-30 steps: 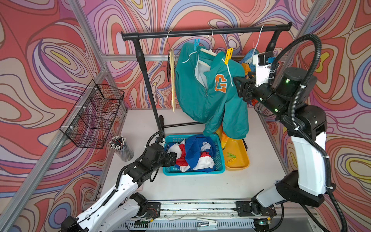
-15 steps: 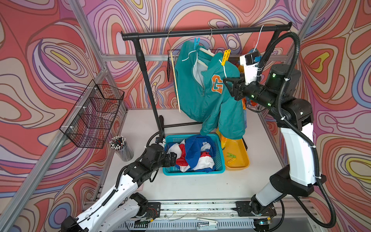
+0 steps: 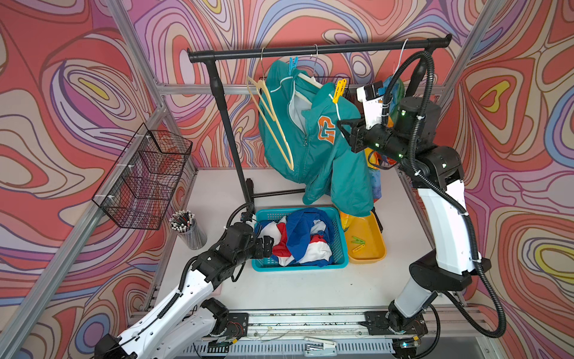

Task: Remove the clothespins securing jackets to the hanger
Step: Pick up the hanger from the clothesline.

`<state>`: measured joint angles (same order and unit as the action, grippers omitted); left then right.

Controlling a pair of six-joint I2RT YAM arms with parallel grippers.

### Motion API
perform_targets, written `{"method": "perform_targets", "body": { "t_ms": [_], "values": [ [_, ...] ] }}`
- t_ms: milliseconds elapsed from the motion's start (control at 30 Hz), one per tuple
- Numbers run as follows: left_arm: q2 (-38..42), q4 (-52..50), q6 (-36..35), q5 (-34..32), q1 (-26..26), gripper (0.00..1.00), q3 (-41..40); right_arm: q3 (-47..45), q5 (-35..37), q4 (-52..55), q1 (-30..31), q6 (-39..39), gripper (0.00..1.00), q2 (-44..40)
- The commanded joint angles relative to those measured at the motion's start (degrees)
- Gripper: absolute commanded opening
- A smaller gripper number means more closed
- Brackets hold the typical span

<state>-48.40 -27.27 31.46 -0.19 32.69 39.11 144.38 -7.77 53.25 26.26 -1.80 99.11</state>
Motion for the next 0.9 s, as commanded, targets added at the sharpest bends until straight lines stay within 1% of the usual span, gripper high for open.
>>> {"method": "perform_targets", "body": {
  "t_ms": [0,67,167,267,400,467,533,600,700,800,867],
  "values": [
    [-0.46,-0.74,-1.01,-0.20,0.36,0.89,1.05,-1.19,-0.67,0.39,-0.22,0.25,0.24,-0.75],
    [-0.85,-0.56,-0.95,-0.08,0.36,0.89,1.12,-1.12,-0.24,-0.33,-0.20,0.30,0.16,-0.85],
    [-1.15,-0.35,-0.79,0.09,0.37,0.89,1.14,1.02,-1.05,-0.40,-0.20,0.53,0.00,0.30],
    [-0.86,-0.74,-0.76,-0.27,0.36,0.89,0.97,1.44,-1.72,-1.92,-0.24,1.38,0.00,0.24],
    [-0.21,-1.03,-0.77,-0.86,0.36,0.89,0.70,-9.61,-1.04,-16.82,0.00,3.57,0.00,-6.92],
    [-0.24,-1.01,-0.47,-0.83,0.36,0.89,0.78,-11.31,0.27,-21.90,0.49,4.17,0.00,-8.43],
    [-0.41,-1.01,-0.29,-0.54,0.36,0.89,1.03,-11.26,1.76,-25.65,2.06,3.09,0.00,-8.94],
    [-0.55,-0.99,0.06,-0.18,0.36,0.89,1.31,-14.03,4.41,-32.29,4.46,1.50,0.00,-10.27],
    [-0.24,-1.48,0.48,-0.06,0.36,0.88,1.65,-15.20,6.60,-38.04,6.58,-0.32,0.00,-10.48],
    [0.73,-2.25,0.94,-0.60,0.36,0.88,1.50,-14.52,7.17,-40.44,7.45,-1.24,0.00,-10.17],
    [1.49,-2.50,1.17,-0.95,0.37,0.88,1.32,-15.75,7.82,-42.83,7.85,-2.11,0.00,-10.95]
  ]
}}
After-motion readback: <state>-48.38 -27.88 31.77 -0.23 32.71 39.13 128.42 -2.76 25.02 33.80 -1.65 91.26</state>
